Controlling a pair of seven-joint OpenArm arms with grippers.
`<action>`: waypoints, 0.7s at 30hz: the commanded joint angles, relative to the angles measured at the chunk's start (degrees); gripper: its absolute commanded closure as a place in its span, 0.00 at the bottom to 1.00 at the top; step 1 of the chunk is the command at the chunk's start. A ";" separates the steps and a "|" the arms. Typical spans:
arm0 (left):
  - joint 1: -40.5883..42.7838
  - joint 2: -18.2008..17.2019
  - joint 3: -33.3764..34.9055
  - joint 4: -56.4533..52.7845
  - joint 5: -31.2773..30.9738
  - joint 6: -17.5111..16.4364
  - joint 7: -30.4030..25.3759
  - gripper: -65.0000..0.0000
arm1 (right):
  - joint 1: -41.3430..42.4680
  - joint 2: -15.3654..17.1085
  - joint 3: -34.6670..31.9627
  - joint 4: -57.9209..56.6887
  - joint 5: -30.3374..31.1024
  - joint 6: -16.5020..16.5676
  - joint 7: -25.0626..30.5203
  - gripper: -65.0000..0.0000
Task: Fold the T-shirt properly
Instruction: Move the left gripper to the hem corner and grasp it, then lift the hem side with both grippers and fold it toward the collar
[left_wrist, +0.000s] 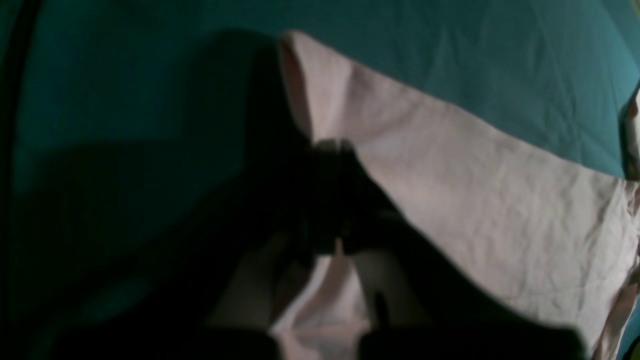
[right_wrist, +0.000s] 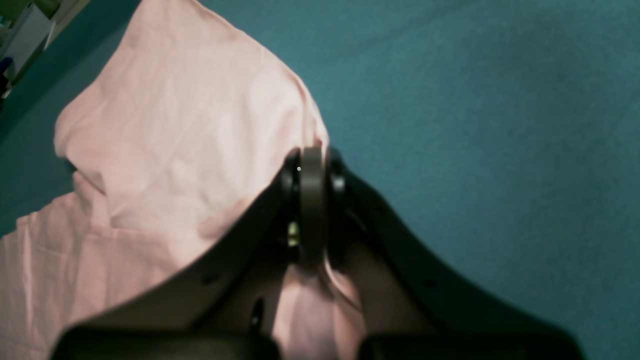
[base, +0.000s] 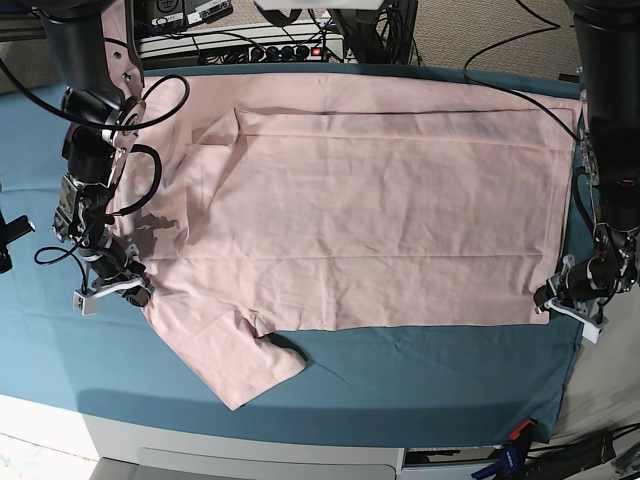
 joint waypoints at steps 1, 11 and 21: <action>-1.88 -0.96 -0.11 0.96 -0.81 -0.26 -1.05 1.00 | 1.60 0.98 0.07 0.94 0.68 0.59 0.33 1.00; -1.88 -0.96 -0.11 0.96 -1.46 -0.28 -0.98 1.00 | 1.62 0.98 0.07 0.94 0.72 0.59 0.66 1.00; -1.88 -0.96 -0.11 0.96 -1.46 -0.28 -0.79 1.00 | 1.62 0.98 0.07 0.94 0.72 0.59 0.70 1.00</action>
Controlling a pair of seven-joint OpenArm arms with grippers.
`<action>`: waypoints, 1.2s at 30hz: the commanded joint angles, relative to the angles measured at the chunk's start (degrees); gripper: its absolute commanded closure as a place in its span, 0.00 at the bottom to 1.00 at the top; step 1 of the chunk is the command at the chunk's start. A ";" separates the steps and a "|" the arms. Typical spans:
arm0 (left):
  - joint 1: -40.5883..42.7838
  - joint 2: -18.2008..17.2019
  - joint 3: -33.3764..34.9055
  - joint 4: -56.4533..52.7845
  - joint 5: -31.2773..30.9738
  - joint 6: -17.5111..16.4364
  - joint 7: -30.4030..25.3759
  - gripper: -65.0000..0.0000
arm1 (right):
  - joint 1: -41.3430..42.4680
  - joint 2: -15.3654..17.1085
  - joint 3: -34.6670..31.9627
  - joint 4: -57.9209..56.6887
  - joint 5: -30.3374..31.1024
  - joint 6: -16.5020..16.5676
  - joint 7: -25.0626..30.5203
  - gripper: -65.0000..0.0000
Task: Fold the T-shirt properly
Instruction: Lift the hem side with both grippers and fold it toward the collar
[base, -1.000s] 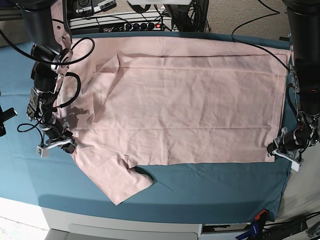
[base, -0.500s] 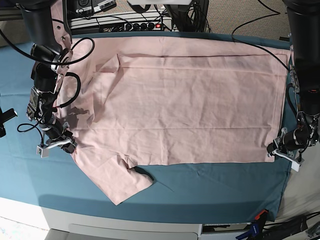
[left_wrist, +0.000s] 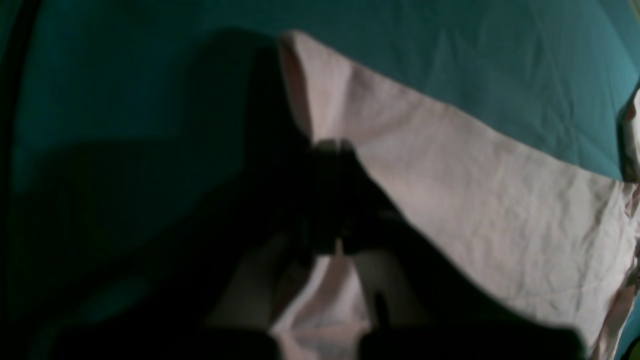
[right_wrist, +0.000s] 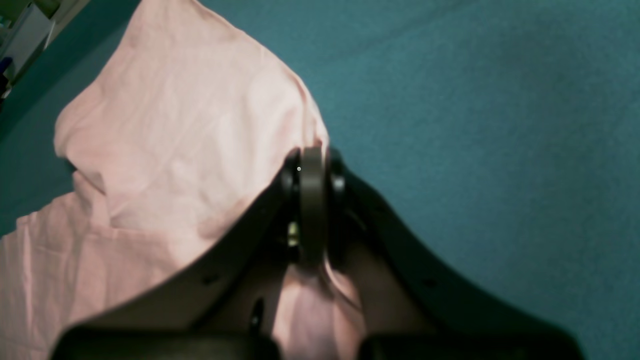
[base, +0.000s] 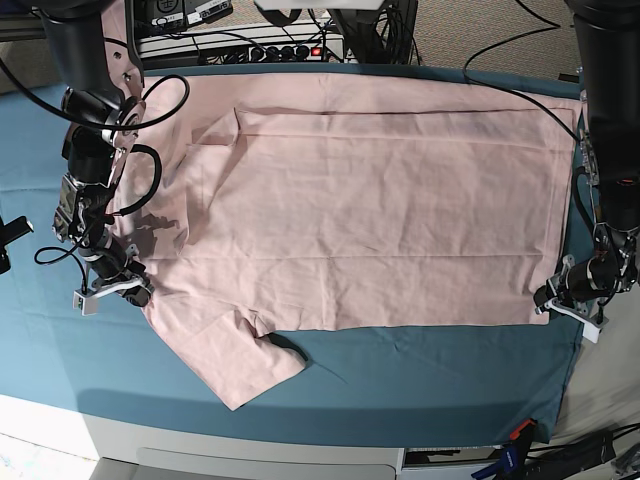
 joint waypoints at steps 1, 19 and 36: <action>-1.90 -0.96 -0.11 0.96 -0.98 -0.31 -0.79 1.00 | 1.62 0.98 0.07 0.94 0.72 0.57 0.70 1.00; -1.92 -1.01 -0.11 0.98 -1.77 -3.72 0.87 1.00 | 1.62 1.03 0.07 1.07 3.98 4.34 0.79 1.00; -1.86 -6.05 -0.11 2.58 -28.70 -13.92 22.18 1.00 | -2.10 7.04 0.07 12.87 21.79 4.34 -18.43 1.00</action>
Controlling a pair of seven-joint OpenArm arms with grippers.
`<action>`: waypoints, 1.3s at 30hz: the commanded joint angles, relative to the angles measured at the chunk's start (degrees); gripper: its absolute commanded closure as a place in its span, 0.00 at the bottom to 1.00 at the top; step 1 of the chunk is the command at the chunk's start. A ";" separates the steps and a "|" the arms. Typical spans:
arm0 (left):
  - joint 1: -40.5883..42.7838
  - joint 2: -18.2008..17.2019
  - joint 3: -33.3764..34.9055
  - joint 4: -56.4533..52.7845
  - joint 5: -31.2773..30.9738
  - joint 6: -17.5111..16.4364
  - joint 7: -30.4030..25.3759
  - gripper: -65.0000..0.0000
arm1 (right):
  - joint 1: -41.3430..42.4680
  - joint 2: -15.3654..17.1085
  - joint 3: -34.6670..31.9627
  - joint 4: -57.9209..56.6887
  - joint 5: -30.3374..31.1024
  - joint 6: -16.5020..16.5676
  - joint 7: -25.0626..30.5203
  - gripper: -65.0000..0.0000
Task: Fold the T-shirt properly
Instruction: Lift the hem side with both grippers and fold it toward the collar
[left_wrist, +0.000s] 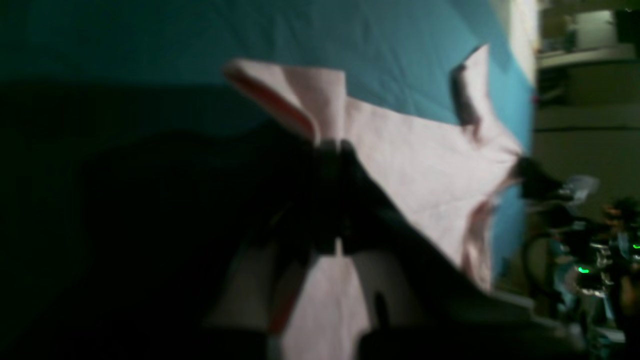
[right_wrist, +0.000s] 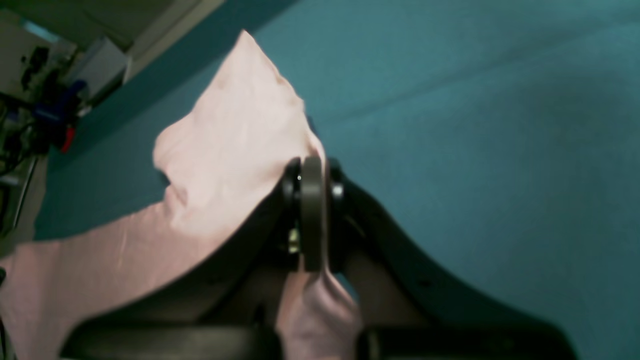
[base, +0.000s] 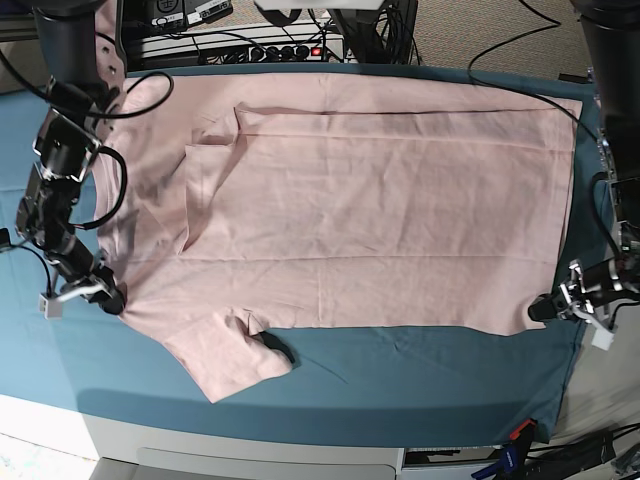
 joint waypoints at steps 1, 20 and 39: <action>-1.92 -1.62 -0.11 0.96 -3.13 -0.66 0.70 1.00 | 0.87 1.73 0.11 1.77 2.47 0.71 0.22 1.00; -0.83 -6.71 -0.11 0.96 -12.40 -1.52 19.82 1.00 | -5.18 4.90 0.11 6.47 19.47 0.71 -14.82 1.00; 7.58 -8.04 -0.11 1.68 -12.40 -1.52 21.65 1.00 | -11.52 10.78 0.17 7.26 25.88 0.71 -19.93 1.00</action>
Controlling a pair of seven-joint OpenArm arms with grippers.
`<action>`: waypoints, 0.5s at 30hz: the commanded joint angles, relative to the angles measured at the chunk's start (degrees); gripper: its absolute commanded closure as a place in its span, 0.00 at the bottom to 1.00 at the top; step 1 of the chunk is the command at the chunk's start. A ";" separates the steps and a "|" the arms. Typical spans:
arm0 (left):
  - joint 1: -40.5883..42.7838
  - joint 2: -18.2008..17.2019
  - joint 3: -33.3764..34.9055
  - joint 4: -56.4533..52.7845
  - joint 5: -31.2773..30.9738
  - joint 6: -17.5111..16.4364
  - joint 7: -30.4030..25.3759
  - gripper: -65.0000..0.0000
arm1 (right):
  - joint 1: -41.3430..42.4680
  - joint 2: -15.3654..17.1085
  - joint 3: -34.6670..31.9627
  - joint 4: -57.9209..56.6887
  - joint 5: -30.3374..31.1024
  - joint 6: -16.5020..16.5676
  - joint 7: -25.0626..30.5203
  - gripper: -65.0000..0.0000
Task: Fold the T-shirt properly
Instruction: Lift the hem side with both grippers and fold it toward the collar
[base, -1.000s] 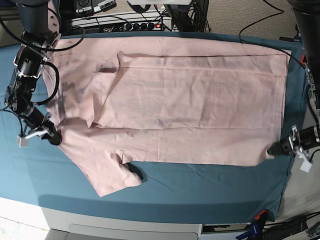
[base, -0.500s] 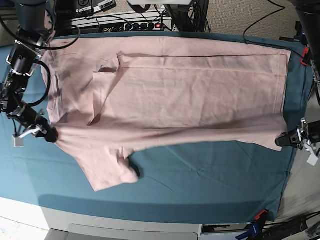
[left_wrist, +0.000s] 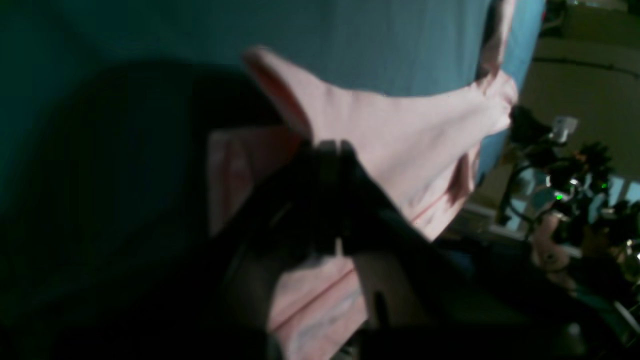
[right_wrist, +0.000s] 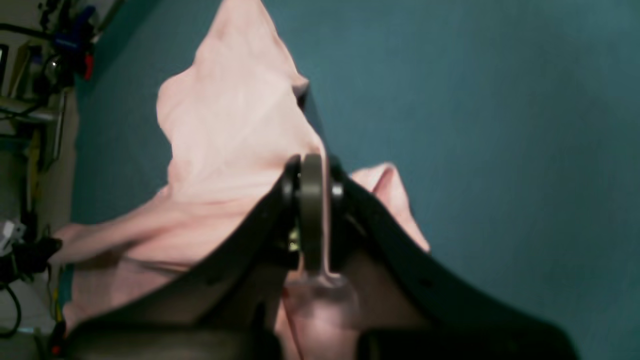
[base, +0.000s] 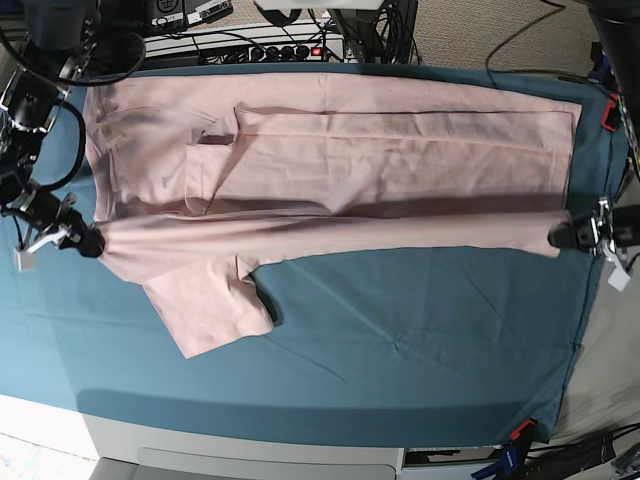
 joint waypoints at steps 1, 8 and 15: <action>-0.76 -1.64 -0.11 1.38 -1.34 -0.28 -0.01 1.00 | 0.66 1.81 0.35 0.96 2.14 0.32 0.76 1.00; 2.12 -2.71 -0.11 3.52 -1.34 -0.28 -0.01 1.00 | -3.17 1.81 0.35 0.96 3.87 0.32 -1.14 1.00; 2.49 -3.37 -0.11 3.76 -1.34 -0.28 -0.01 1.00 | -7.06 1.81 0.37 0.96 6.75 0.32 -3.15 1.00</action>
